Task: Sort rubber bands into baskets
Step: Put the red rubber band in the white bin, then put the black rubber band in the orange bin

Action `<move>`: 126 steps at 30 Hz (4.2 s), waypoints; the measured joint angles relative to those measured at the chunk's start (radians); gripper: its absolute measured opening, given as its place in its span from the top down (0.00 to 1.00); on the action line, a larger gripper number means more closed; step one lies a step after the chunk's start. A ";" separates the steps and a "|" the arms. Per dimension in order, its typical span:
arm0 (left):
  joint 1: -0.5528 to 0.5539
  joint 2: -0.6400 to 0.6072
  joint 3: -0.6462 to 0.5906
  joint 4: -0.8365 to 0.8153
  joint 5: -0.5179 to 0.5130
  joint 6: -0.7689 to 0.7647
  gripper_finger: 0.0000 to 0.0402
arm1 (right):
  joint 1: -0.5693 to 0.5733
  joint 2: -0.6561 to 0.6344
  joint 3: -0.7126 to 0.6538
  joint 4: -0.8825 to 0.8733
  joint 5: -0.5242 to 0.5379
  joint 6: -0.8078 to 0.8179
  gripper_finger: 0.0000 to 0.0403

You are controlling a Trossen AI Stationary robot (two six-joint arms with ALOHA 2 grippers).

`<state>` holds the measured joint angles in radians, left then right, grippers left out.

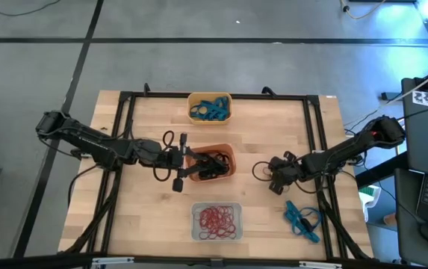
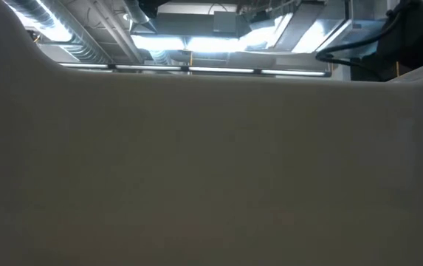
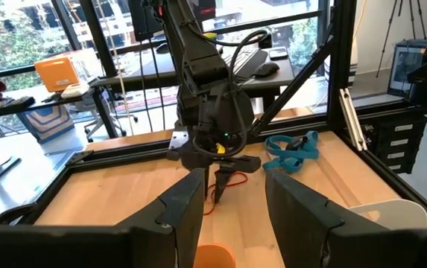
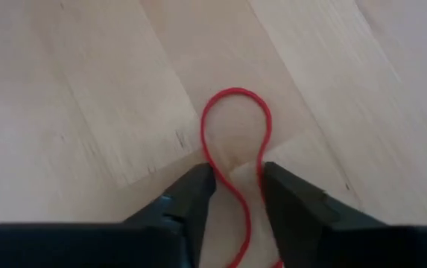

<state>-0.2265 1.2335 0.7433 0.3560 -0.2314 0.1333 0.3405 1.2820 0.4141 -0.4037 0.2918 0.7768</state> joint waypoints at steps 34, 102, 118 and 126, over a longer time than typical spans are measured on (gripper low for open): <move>0.000 0.000 0.000 0.000 0.000 0.005 0.65 | -0.001 0.008 0.043 0.351 0.028 -0.252 1.00; 0.000 0.000 0.000 0.003 0.000 0.005 0.65 | 0.170 0.234 0.409 0.772 -0.233 -0.497 1.00; 0.000 0.000 0.000 0.005 0.000 -0.001 0.65 | 0.128 0.228 0.453 0.585 -0.316 -0.391 0.52; 0.000 0.000 0.000 0.003 0.000 0.000 0.65 | 0.130 0.170 0.629 0.130 -0.303 -0.337 0.51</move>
<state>-0.2264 1.2335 0.7433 0.3592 -0.2316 0.1333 0.4709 1.4516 1.0428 -0.2738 -0.0114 0.4402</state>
